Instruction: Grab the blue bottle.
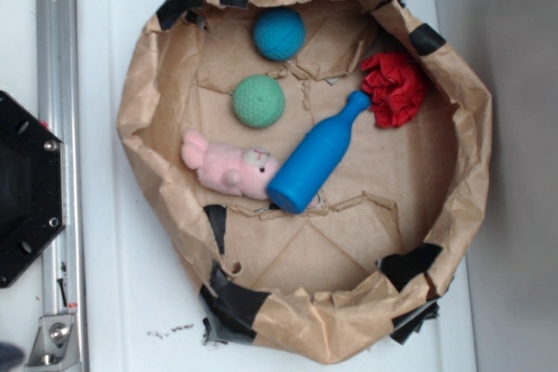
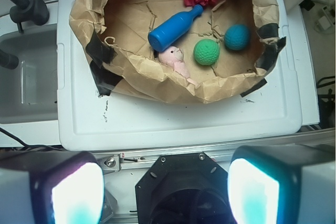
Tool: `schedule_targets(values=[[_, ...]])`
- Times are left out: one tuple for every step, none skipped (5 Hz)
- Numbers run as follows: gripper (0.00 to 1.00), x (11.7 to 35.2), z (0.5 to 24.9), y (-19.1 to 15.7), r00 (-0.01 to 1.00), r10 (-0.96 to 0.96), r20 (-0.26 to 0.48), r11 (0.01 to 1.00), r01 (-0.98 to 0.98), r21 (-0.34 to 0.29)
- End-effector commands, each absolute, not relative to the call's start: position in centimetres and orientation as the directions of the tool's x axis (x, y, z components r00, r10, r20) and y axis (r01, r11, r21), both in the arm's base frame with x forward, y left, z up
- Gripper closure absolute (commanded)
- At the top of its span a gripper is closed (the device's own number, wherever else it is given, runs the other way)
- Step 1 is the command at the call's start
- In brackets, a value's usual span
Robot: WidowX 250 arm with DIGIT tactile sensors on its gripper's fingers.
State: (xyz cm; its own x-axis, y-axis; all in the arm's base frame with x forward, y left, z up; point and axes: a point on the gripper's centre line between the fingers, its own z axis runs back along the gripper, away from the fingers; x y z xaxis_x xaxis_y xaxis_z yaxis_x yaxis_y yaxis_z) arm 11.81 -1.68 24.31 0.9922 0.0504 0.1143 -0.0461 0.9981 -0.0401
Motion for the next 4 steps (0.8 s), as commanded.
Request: schedule_targets(values=[[0.00, 11.8, 24.3, -1.7, 0.992, 0.050, 0.114, 0.998, -0.046, -0.040], [0.00, 14.9, 19.3, 0.1, 0.998, 0.064, -0.022, 0.976, -0.058, 0.208], [0.00, 18.8, 15.0, 0.9, 0.993, 0.119, -0.015, 0.986, -0.116, 0.121], [0.00, 23.8, 10.5, 3.1, 0.933, 0.358, 0.029, 0.934, -0.358, -0.001]])
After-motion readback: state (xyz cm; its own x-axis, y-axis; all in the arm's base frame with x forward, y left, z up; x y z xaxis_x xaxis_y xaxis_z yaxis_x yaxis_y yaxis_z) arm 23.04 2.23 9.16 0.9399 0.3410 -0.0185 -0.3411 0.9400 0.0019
